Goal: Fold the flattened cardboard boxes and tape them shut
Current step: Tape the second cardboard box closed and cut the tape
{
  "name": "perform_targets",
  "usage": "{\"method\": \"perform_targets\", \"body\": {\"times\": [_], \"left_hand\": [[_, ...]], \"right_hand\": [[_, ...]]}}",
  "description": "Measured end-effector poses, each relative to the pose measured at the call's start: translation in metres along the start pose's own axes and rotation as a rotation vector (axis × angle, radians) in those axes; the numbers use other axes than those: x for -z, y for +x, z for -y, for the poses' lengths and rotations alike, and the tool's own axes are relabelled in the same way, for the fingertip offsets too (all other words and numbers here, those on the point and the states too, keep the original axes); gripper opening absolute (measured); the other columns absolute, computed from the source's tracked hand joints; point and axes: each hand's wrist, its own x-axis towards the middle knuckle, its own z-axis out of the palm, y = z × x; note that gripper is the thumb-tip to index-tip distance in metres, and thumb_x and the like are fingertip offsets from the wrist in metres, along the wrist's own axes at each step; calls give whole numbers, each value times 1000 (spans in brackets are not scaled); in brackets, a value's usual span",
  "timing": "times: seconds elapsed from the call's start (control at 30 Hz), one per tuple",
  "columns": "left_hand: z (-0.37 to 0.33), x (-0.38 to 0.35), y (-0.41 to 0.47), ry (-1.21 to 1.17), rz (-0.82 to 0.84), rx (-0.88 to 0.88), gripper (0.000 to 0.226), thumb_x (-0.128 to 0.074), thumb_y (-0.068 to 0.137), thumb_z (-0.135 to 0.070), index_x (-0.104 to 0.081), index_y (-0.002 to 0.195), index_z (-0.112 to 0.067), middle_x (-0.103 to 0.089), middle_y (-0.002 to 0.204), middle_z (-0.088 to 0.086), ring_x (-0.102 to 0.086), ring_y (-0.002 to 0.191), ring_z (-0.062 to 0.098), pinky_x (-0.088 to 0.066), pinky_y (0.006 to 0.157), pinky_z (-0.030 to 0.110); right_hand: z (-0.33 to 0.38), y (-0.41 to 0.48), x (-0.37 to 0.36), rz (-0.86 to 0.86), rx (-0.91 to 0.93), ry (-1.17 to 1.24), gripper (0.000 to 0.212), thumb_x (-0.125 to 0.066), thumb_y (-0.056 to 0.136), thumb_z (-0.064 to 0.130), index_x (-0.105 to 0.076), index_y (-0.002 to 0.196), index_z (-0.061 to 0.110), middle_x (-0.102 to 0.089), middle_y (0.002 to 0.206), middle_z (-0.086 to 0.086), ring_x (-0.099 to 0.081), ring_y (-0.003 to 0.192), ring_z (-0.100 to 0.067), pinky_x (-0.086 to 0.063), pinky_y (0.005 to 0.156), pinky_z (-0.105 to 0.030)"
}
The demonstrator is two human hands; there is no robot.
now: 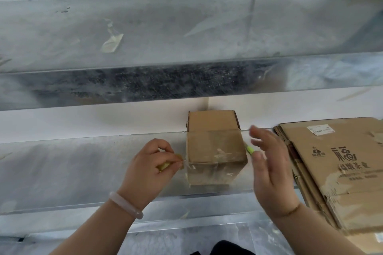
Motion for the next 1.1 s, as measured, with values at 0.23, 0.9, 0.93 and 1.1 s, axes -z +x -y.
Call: {"method": "perform_targets", "body": {"times": [0.23,0.9,0.93,1.1], "left_hand": [[-16,-12,-20,-31,-46,133,14,-80,76,-16,-78,79,-29,-57,95,-20,-58,91,0,-40,73,4],[-66,-24,-54,6,-243,307,25,-80,75,-16,-64,80,-35,-58,90,-22,-52,93,-10,-39,72,-1],[-66,-23,-54,11,-247,308,25,-79,75,-15,-64,78,-35,-58,89,-22,-53,92,-9,-40,72,0],[-68,-25,-54,11,-251,303,16,-78,76,-13,-70,75,-27,-54,91,-22,-52,93,-8,-40,72,1]], "right_hand": [[-111,-20,21,567,-731,-719,45,-54,97,36,-46,140,22,-52,131,-5,-48,119,-22,-43,102,-39],[67,-36,63,923,-111,-242,68,-31,103,36,20,123,78,-50,105,15,-56,84,-10,-47,73,-27],[69,-37,57,955,-94,-284,72,-30,104,33,28,119,74,-48,110,13,-55,85,-10,-47,76,-28],[67,-44,33,997,-33,-460,87,-34,101,19,44,118,53,-44,123,7,-52,83,-17,-48,73,-33]]}}
